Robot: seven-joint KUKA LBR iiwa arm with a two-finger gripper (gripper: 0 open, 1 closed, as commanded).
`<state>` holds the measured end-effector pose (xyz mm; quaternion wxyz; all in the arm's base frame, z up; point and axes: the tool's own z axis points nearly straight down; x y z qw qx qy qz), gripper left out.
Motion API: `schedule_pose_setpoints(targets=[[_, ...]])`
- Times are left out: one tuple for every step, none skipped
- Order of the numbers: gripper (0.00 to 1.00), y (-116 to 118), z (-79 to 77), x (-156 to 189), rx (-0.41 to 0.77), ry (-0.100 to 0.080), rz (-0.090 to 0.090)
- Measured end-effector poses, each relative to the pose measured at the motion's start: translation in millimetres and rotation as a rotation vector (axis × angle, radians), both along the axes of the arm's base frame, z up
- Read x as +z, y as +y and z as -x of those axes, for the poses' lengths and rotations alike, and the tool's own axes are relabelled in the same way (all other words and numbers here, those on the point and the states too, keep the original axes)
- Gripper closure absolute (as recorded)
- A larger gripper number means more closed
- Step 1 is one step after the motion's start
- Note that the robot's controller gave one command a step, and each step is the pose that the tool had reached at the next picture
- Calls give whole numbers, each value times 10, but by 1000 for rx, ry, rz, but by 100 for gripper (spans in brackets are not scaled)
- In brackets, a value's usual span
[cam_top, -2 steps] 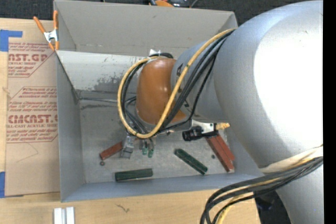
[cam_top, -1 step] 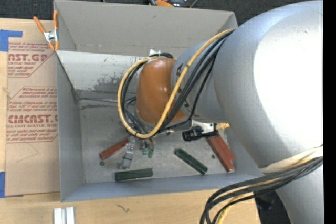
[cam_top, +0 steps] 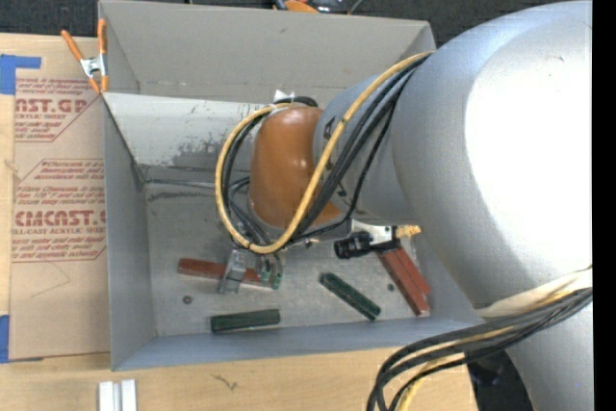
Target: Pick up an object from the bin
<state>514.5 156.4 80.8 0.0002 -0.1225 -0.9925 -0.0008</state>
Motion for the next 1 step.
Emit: schedule_pose_setpoints(targets=[[100,-81,-57,1420,-41,-9,-1]])
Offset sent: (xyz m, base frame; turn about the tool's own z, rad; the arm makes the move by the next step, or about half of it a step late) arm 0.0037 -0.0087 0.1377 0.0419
